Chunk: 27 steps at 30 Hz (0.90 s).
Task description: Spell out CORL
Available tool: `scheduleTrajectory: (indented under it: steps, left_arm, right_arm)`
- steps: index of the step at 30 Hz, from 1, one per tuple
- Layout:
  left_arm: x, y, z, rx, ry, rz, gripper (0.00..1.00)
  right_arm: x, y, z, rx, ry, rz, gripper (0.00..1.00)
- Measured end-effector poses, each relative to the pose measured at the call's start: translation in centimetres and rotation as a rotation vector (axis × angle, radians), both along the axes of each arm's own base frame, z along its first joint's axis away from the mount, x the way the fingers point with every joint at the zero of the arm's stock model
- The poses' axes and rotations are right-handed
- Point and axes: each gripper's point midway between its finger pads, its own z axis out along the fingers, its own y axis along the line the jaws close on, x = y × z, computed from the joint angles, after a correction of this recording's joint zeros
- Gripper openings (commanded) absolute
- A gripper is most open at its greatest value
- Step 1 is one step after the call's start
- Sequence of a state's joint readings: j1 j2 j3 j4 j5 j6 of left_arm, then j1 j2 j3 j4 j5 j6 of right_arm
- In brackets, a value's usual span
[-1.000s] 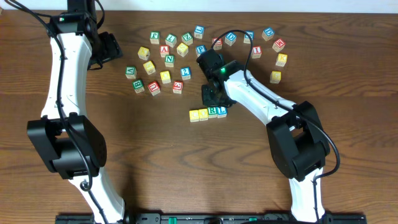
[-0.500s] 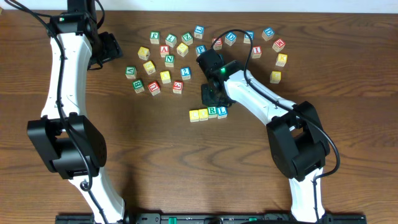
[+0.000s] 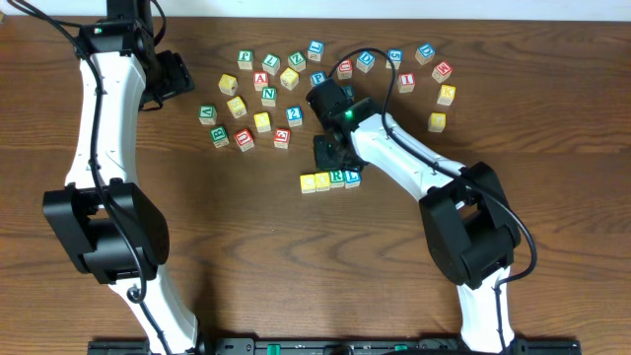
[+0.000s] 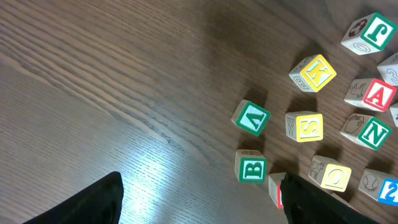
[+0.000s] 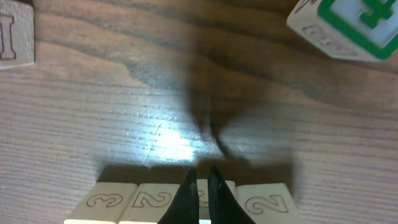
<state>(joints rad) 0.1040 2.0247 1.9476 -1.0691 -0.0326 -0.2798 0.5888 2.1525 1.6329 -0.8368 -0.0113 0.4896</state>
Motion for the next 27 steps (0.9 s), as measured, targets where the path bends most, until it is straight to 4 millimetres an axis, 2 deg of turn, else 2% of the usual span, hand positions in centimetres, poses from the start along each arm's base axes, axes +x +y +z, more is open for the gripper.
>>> scheduleTrajectory:
  steps: [10,27]
  left_arm:
    - [0.0,0.0,0.0,0.0,0.0,0.0,0.8]
    - [0.0,0.0,0.0,0.0,0.0,0.0,0.8]
  right_arm:
    - [-0.2,-0.1,-0.1,-0.006,0.009,0.0,0.03]
    - [-0.5,1.0,0.1,0.016,0.0,0.076,0.02]
